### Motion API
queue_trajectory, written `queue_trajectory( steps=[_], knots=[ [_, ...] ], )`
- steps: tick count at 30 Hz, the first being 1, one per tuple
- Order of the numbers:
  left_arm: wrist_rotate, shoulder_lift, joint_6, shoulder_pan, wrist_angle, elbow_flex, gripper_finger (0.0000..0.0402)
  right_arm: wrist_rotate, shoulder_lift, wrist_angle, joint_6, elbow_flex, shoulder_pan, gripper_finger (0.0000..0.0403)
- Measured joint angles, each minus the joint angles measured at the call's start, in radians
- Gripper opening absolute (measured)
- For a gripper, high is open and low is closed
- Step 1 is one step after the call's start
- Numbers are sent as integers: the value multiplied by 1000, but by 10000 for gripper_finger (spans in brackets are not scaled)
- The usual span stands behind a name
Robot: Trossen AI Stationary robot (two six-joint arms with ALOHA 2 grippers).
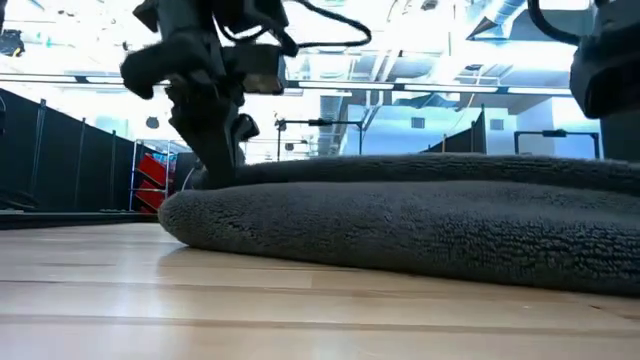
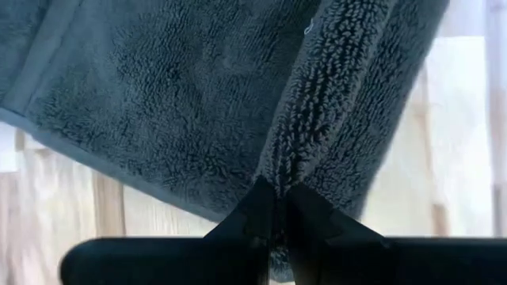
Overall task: Roll towel
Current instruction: Roll the black towel
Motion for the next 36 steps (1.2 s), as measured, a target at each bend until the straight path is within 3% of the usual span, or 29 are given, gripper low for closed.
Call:
queue_trajectory(
  steps=[6, 10, 17, 22, 28, 33, 36],
  knots=[
    [-2, 15, 41, 45, 75, -46, 9, -1, 0, -6, -40, -15, -30, 8],
    [-3, 40, 42, 65, 82, -70, 47, -9, 2, -20, -58, -15, -61, 15],
    [-15, 13, 48, 92, -24, -27, 132, -16, -55, -50, -68, -14, -109, 111],
    [-36, -43, 49, 101, -149, 30, 158, -14, -161, -54, -60, -11, -79, 152],
    [-44, -96, 41, 100, -160, 37, 161, 23, -227, -127, -8, -11, -20, 153],
    [10, -90, 32, 96, -89, 37, 161, 55, -190, -131, -39, -11, -31, 141],
    [25, -71, 34, 92, -42, 37, 161, 54, -152, -237, -41, -11, -54, 134]
  ],
)
